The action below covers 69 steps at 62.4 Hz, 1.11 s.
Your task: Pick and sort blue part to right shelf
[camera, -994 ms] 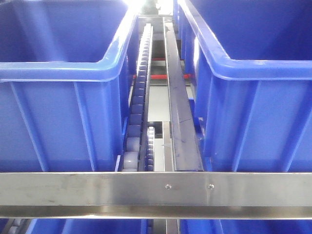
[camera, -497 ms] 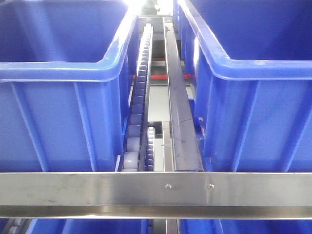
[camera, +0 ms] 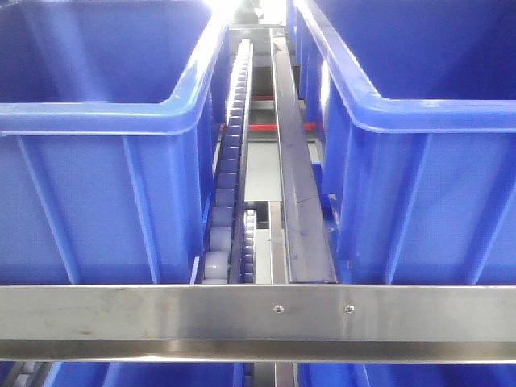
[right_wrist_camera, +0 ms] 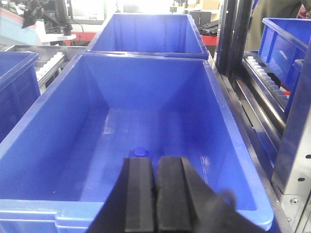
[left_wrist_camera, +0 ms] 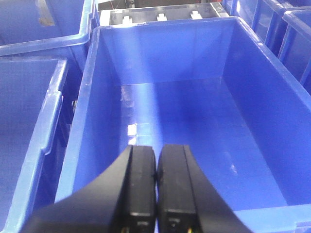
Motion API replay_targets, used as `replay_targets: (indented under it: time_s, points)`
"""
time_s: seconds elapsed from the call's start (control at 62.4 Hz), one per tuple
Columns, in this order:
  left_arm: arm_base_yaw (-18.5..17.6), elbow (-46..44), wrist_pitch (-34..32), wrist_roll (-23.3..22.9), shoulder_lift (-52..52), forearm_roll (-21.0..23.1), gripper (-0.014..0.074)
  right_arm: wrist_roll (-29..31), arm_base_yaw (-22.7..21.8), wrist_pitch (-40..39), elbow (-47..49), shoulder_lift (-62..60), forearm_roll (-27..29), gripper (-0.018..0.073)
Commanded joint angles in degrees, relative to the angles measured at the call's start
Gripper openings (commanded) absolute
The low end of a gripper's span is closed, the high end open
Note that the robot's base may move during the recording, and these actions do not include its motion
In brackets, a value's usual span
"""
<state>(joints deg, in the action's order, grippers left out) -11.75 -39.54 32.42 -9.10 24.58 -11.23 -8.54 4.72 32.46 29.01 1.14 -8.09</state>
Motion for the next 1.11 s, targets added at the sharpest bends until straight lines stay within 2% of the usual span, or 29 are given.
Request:
replay_targets:
  time_s: [0.0, 0.176, 0.273, 0.385, 0.465, 0.641, 0.802, 0.85, 1.09]
  points:
    - [0.04, -1.46, -4.65, 0.02, 0.27, -0.50, 0.0124, 0.40, -0.24, -5.62, 1.43, 0.87, -1.06, 0.0038]
    - [1.54, 1.49, -6.46, 0.02, -3.17, 1.01, 0.0124, 0.40, -0.24, -5.62, 1.43, 0.87, -1.06, 0.0038]
    - [3.65, 5.99, -9.31, 3.89, -7.50, 2.74, 0.0124, 0.40, -0.24, -5.62, 1.43, 0.87, -1.06, 0.0038]
    - [7.57, 15.31, -14.65, 4.51, -14.19, 6.31, 0.0124, 0.40, -0.24, -5.62, 1.43, 0.87, -1.06, 0.0038]
    - [9.61, 22.06, -18.79, 4.51, -18.53, 6.57, 0.0124, 0.40, -0.24, -5.62, 1.43, 0.87, -1.06, 0.0038]
    - [11.75, 33.58, -25.77, 4.51, -26.49, 7.49, 0.0124, 0.40, -0.24, -5.62, 1.43, 0.87, -1.06, 0.0038]
    - [12.67, 41.57, -36.12, 4.51, -26.23, 8.06, 0.0124, 0.40, -0.24, -5.44, 1.34, 0.87, -1.06, 0.0038]
    - [12.67, 41.11, -33.78, 4.51, -26.23, 8.06, 0.0124, 0.40, -0.24, -5.31, 1.28, 0.87, -1.06, 0.0038]
    - [12.67, 41.26, -34.19, 4.51, -26.12, 8.06, 0.0124, 0.40, -0.24, -5.36, 0.85, 0.87, -1.06, 0.0038]
